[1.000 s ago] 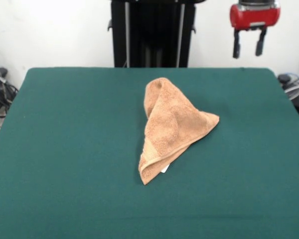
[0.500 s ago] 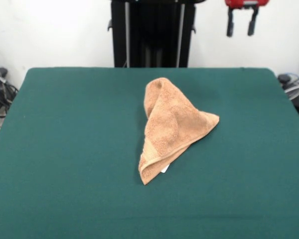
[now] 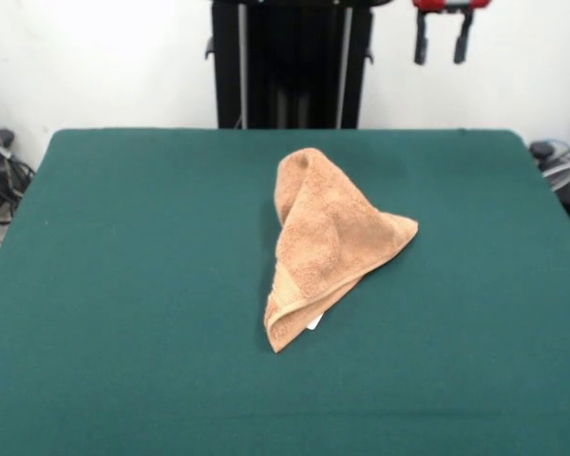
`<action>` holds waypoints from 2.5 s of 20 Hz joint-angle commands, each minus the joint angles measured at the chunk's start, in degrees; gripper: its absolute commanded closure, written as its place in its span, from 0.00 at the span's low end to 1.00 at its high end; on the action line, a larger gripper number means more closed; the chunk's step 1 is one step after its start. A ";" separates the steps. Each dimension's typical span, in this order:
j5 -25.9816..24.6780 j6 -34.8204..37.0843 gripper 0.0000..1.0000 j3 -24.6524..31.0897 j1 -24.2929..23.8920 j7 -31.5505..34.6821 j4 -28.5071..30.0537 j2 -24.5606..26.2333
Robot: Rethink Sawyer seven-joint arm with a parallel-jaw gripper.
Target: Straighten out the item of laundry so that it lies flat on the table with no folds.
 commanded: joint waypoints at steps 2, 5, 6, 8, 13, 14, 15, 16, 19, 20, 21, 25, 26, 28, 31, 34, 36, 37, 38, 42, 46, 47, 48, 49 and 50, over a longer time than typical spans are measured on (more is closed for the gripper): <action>-1.53 -6.92 0.00 5.51 -4.47 15.24 -1.03 11.02; -3.91 -7.95 0.00 7.27 -8.14 12.43 -5.91 15.80; -5.10 -7.97 0.00 8.16 -9.75 11.04 -8.10 17.87; -7.10 -6.71 0.00 10.34 -12.75 8.79 -11.91 20.51; -8.97 -1.80 0.00 14.97 -16.82 6.79 -16.47 20.26; -8.93 -0.82 0.00 15.61 -17.19 6.77 -16.68 19.44; -8.61 0.12 0.00 16.11 -17.49 6.99 -16.54 18.31; -8.16 0.80 0.00 16.18 -17.32 7.15 -16.34 17.02; -6.90 5.34 0.00 17.28 -17.86 6.26 -16.42 12.93; -6.57 7.07 0.00 17.57 -18.06 5.72 -16.70 11.57; -6.24 8.81 0.00 17.87 -18.26 5.17 -16.98 10.22; -4.90 21.33 0.00 22.70 -22.81 1.02 -18.51 4.29; -4.32 24.48 0.00 23.42 -23.57 -0.06 -19.12 3.11; -3.94 29.14 0.00 24.84 -24.98 -1.38 -20.22 1.36; -3.87 32.61 0.00 27.91 -27.33 -1.85 -20.83 -0.16; -4.02 34.39 0.00 28.43 -27.24 -0.94 -20.92 -2.92; -4.80 35.44 0.00 27.75 -26.34 -0.09 -21.52 -4.65; -6.26 35.37 0.00 26.91 -25.57 -0.03 -22.13 -5.15; -7.72 35.30 0.00 26.07 -24.80 0.03 -22.74 -5.66; -18.66 29.11 0.00 21.75 -22.11 -1.73 -26.94 -3.48; -26.13 22.73 0.00 19.23 -21.92 -1.28 -30.25 0.18; -27.53 22.46 0.00 18.97 -21.95 -1.25 -31.31 0.87; -28.93 22.19 0.00 18.70 -21.97 -1.22 -32.37 1.56; -30.10 21.91 0.00 18.70 -22.17 -1.18 -32.93 2.12; -31.25 21.66 0.00 18.19 -21.73 -0.68 -33.68 2.62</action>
